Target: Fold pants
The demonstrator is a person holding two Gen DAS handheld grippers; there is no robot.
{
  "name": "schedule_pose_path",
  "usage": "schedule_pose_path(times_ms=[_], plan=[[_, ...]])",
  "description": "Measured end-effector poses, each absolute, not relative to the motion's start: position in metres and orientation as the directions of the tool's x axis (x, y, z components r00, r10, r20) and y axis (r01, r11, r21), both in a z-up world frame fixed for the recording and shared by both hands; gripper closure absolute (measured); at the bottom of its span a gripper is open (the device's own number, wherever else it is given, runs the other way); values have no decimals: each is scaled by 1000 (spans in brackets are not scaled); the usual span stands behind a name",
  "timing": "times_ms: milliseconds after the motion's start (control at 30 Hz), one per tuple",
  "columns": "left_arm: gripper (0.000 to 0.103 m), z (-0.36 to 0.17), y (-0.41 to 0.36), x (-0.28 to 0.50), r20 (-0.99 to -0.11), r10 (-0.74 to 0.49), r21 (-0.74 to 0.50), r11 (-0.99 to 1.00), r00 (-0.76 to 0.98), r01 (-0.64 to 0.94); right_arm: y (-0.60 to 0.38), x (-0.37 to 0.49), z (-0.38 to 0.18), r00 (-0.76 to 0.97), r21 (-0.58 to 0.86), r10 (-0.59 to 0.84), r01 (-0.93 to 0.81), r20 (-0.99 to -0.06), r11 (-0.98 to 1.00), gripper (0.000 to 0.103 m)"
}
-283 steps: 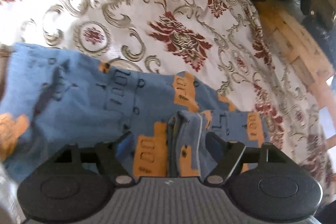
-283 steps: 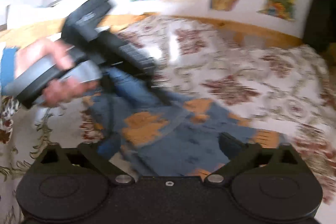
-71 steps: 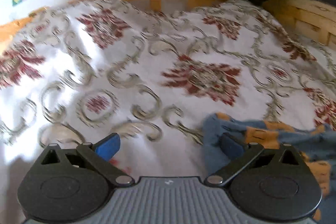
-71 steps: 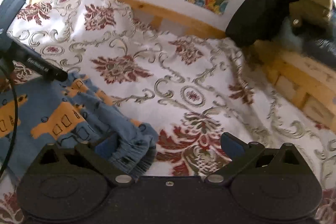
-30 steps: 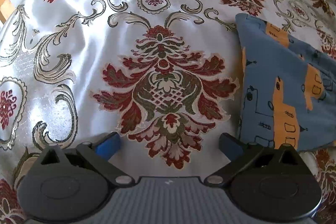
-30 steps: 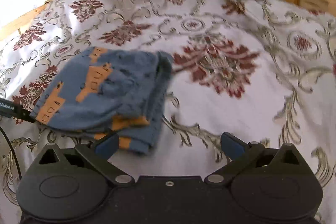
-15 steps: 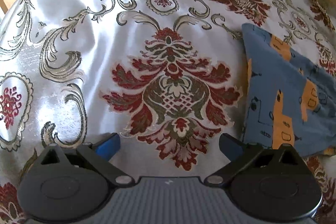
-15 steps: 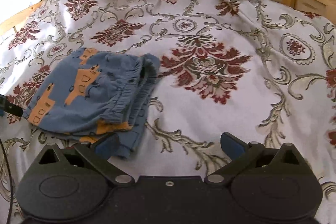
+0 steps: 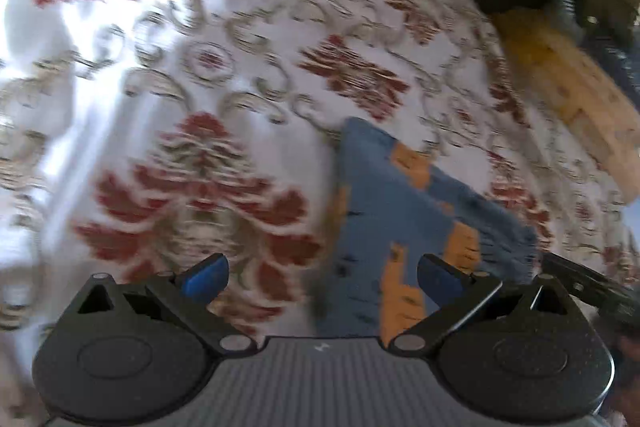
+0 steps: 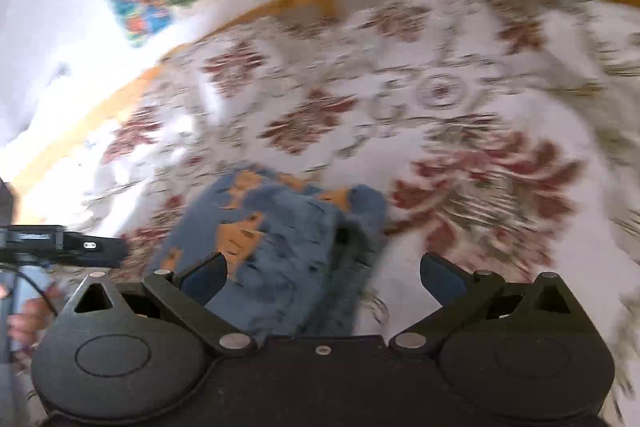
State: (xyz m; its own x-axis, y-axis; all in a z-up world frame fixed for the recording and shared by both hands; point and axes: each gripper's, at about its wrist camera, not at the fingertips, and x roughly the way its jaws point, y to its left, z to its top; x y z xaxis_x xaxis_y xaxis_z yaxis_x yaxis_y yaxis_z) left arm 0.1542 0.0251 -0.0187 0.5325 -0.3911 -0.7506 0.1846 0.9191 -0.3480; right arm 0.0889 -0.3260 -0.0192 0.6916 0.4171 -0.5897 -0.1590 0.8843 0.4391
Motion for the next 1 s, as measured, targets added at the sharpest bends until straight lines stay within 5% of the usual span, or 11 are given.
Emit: schedule_pose_path(times_ms=[467,700,1000], plan=[[2,-44,-4,146,-694,-507,-388,862,511,327,-361,144,-61,685,711,573,-114,-450,694,2],[14,-52,4,150,-712,-507,-429,862,486,270,-360,135,-69,723,685,490,-31,-487,728,39],[32,-52,1,152,-740,-466,-385,885,484,262,-350,126,-71,719,669,473,-14,-510,743,71]])
